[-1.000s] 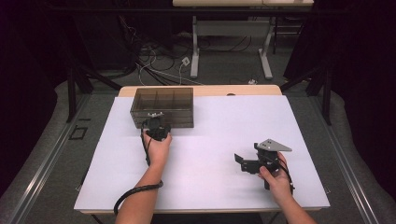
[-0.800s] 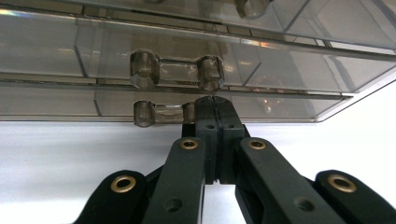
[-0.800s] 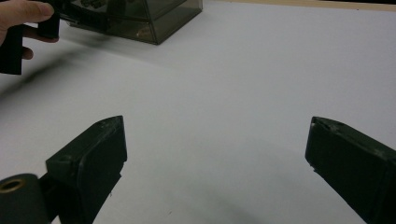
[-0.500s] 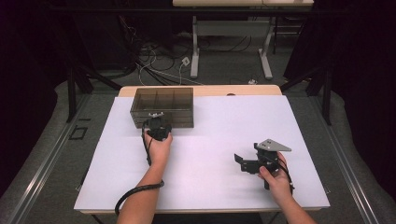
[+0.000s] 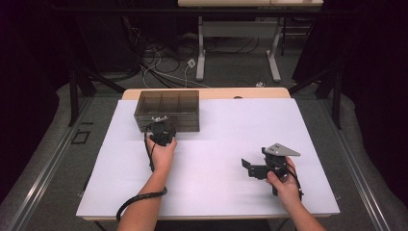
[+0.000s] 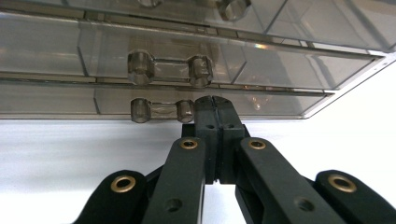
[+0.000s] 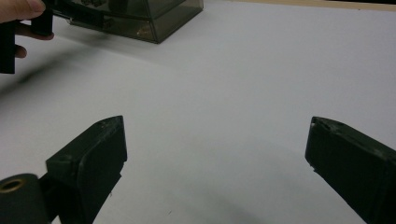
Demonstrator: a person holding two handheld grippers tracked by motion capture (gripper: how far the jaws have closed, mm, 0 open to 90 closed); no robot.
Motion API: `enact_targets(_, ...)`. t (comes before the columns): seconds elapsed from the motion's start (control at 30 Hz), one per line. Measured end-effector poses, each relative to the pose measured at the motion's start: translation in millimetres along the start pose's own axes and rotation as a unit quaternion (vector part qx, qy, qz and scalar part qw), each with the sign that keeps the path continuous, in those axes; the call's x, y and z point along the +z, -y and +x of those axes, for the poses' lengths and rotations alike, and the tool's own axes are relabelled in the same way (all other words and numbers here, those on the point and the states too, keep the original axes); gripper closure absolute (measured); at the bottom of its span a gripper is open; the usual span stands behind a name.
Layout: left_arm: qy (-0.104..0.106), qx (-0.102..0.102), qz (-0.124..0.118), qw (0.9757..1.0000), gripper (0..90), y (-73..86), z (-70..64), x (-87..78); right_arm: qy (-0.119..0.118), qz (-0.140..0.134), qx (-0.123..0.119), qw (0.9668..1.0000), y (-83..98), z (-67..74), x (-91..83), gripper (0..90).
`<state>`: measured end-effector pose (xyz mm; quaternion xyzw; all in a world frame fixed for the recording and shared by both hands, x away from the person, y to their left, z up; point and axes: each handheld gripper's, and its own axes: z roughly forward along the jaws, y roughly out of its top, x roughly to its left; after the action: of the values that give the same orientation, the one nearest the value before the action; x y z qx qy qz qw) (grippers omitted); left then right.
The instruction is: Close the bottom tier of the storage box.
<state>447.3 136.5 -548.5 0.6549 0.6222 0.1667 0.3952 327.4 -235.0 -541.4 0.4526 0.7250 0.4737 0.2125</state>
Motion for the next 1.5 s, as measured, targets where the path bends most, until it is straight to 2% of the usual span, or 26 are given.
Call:
enact_targets(0.13, 0.009, 0.005, 0.001, 0.9999, 90.0, -0.6, 0.4, -4.5, 0.0, 0.0, 0.0, 1.0, 0.0, 0.1, 0.1, 5.3)
enact_targets(0.2, 0.008, 0.004, -0.007, 0.9999, 90.0, -0.8, -0.1, -5.8, 0.0, 0.0, 0.001, 1.0, 0.0, 0.0, 0.1, 5.3)
enact_targets(0.37, 0.017, 0.004, -0.011, 0.9998, 87.1, -2.2, 0.4, -10.0, 0.0, -0.001, 0.001, 1.0, -0.1, -0.5, -0.1, 5.3)
enact_targets(0.6, 0.037, 0.026, -0.019, 0.9988, 83.3, -1.1, 0.6, -13.5, 0.0, -0.001, -0.002, 1.0, -0.1, -1.3, -0.5, 5.3)
enact_targets(0.67, 0.036, 0.035, -0.025, 0.9984, 81.6, -0.4, -0.2, -14.0, 0.0, -0.002, -0.001, 1.0, -0.2, -1.4, -0.6, 5.3)
enact_targets(0.77, 0.043, 0.045, -0.023, 0.9978, 80.0, -1.0, -0.9, -17.1, 0.001, -0.002, -0.002, 1.0, -0.2, -1.5, -0.6, 5.3)
enact_targets(0.93, 0.051, 0.06, -0.03, 0.9965, 72.5, -0.6, -2.4, -22.1, 0.001, -0.003, 0.0, 1.0, -0.3, -1.5, -0.8, 5.3)
enact_targets(1.1, 0.065, 0.065, -0.039, 0.995, 63.5, -0.8, -3.7, -27.2, 0.002, -0.003, 0.001, 1.0, -0.4, -1.4, -0.9, 5.3)
enact_targets(1.3, 0.079, 0.083, -0.039, 0.9926, 56.3, -1.0, -6.8, -34.6, 0.0, -0.004, 0.003, 1.0, -0.5, -1.3, -1.3, 5.3)
enact_targets(1.43, 0.077, 0.095, -0.046, 0.9914, 51.8, 0.5, -8.6, -39.8, 0.0, -0.003, 0.003, 1.0, -0.5, -1.3, -1.4, 5.3)
enact_targets(1.5, 0.087, 0.096, -0.044, 0.9905, 50.5, 0.7, -8.8, -42.1, 0.001, -0.002, 0.001, 1.0, -0.6, -1.8, -1.8, 5.3)
